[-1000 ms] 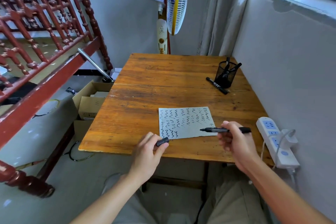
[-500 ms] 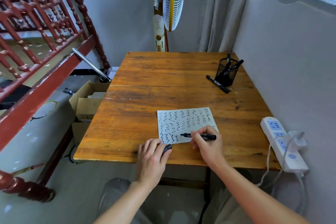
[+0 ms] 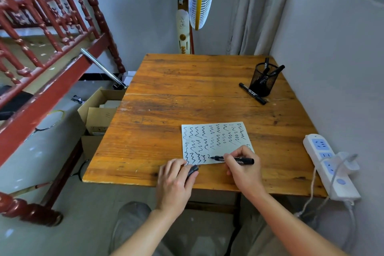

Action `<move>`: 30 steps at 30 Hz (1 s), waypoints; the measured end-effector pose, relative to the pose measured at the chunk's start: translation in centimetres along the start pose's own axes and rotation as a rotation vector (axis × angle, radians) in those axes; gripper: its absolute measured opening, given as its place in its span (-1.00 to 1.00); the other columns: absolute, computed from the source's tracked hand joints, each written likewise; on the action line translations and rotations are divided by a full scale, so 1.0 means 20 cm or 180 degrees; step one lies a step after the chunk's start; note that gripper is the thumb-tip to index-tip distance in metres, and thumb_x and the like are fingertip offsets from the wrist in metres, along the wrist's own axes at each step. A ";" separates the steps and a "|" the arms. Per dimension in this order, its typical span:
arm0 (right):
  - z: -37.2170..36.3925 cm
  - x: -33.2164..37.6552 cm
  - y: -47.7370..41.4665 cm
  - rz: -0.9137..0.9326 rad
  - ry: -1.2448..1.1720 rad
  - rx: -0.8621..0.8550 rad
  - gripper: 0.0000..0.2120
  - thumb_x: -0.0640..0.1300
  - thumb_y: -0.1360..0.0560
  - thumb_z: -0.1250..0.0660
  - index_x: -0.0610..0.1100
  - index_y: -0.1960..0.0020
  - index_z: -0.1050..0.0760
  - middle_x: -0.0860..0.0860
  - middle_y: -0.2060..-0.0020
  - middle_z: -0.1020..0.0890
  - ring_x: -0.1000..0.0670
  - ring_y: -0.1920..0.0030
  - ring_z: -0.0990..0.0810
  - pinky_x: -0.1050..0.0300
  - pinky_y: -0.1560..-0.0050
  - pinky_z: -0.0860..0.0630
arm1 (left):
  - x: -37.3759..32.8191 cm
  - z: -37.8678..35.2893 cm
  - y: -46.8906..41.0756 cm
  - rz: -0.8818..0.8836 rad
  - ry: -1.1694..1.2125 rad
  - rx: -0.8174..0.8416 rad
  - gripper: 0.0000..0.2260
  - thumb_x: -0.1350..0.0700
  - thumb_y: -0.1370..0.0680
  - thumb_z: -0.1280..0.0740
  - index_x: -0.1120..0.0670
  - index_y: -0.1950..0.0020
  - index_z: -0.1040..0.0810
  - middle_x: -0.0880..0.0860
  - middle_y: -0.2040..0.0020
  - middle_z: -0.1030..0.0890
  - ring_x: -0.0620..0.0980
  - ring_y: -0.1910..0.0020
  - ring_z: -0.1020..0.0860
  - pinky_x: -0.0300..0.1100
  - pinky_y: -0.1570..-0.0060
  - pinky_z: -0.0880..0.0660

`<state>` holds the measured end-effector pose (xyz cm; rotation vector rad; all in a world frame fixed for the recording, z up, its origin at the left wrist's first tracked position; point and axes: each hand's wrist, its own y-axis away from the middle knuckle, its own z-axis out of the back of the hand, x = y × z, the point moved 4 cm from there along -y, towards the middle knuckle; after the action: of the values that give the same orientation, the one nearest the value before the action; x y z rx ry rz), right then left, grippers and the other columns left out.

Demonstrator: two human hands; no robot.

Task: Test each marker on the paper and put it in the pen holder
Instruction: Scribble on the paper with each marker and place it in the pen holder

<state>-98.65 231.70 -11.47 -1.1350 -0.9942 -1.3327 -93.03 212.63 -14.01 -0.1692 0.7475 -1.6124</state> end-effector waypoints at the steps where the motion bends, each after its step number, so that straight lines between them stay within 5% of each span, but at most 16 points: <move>1: 0.00 0.00 0.00 0.0011 0.0027 0.0029 -0.81 -0.31 -0.43 -0.42 -0.28 0.29 -0.45 -0.16 0.48 -0.60 0.01 0.52 -0.55 0.21 0.42 -0.49 | 0.00 0.00 0.00 0.0003 0.0003 0.0002 -0.71 -0.05 -0.55 -0.22 0.12 0.03 -0.62 0.04 0.04 -0.59 0.01 -0.01 -0.49 -0.12 0.03 -0.38; 7: 0.01 -0.03 -0.01 -0.0047 0.0034 0.0069 -0.82 -0.32 -0.39 -0.40 -0.26 0.32 -0.43 -0.25 0.46 -0.56 -0.11 0.45 -0.51 0.03 0.38 -0.46 | 0.00 0.01 0.00 0.0066 0.0033 0.0074 -0.72 -0.06 -0.55 -0.22 0.11 0.02 -0.62 0.03 0.04 -0.58 0.00 -0.01 -0.48 -0.10 0.03 -0.41; 10: -0.01 -0.01 0.00 -0.0114 -0.0186 0.0297 -0.79 -0.29 -0.46 -0.42 -0.27 0.31 -0.46 -0.21 0.46 -0.60 -0.07 0.51 -0.53 0.10 0.42 -0.47 | 0.00 0.01 0.00 0.0111 0.0064 0.0165 -0.71 -0.07 -0.55 -0.22 0.11 0.01 -0.61 0.04 0.01 -0.57 0.00 -0.02 -0.49 -0.07 0.04 -0.44; 14: 0.06 0.04 0.00 -0.0441 -0.0737 -0.0062 -0.75 -0.16 -0.53 -0.37 -0.26 0.26 -0.49 -0.15 0.42 -0.63 -0.03 0.50 -0.53 0.20 0.46 -0.44 | 0.00 0.04 -0.01 0.0274 0.0360 0.0193 -0.69 -0.08 -0.54 -0.23 0.11 -0.04 -0.61 0.08 -0.09 -0.53 0.02 -0.09 -0.46 -0.12 -0.04 -0.44; 18: 0.14 0.12 0.05 -0.0680 -0.1056 -0.0084 -0.77 -0.16 -0.55 -0.34 -0.31 0.19 -0.49 -0.06 0.45 -0.64 0.05 0.54 -0.51 0.31 0.57 -0.36 | -0.04 0.10 -0.03 0.0350 0.0887 0.0067 -0.72 -0.05 -0.54 -0.24 0.10 -0.07 -0.58 0.01 0.00 -0.54 -0.02 -0.03 -0.47 -0.08 0.02 -0.48; 30: 0.17 0.32 0.20 -0.0295 -0.1263 0.0209 -0.61 -0.13 -0.52 -0.35 -0.50 0.14 -0.39 -0.51 0.29 -0.53 0.01 0.55 -0.48 0.28 0.53 -0.40 | -0.27 0.27 -0.02 0.0428 0.2164 0.0177 -0.75 -0.10 -0.57 -0.17 -0.04 -0.17 -0.46 -0.06 -0.10 -0.57 -0.11 -0.14 -0.51 -0.33 -0.02 -0.46</move>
<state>-94.27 233.34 -4.67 -1.3466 -1.3814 -1.1589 -89.56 215.74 -7.93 0.4858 1.1967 -1.5603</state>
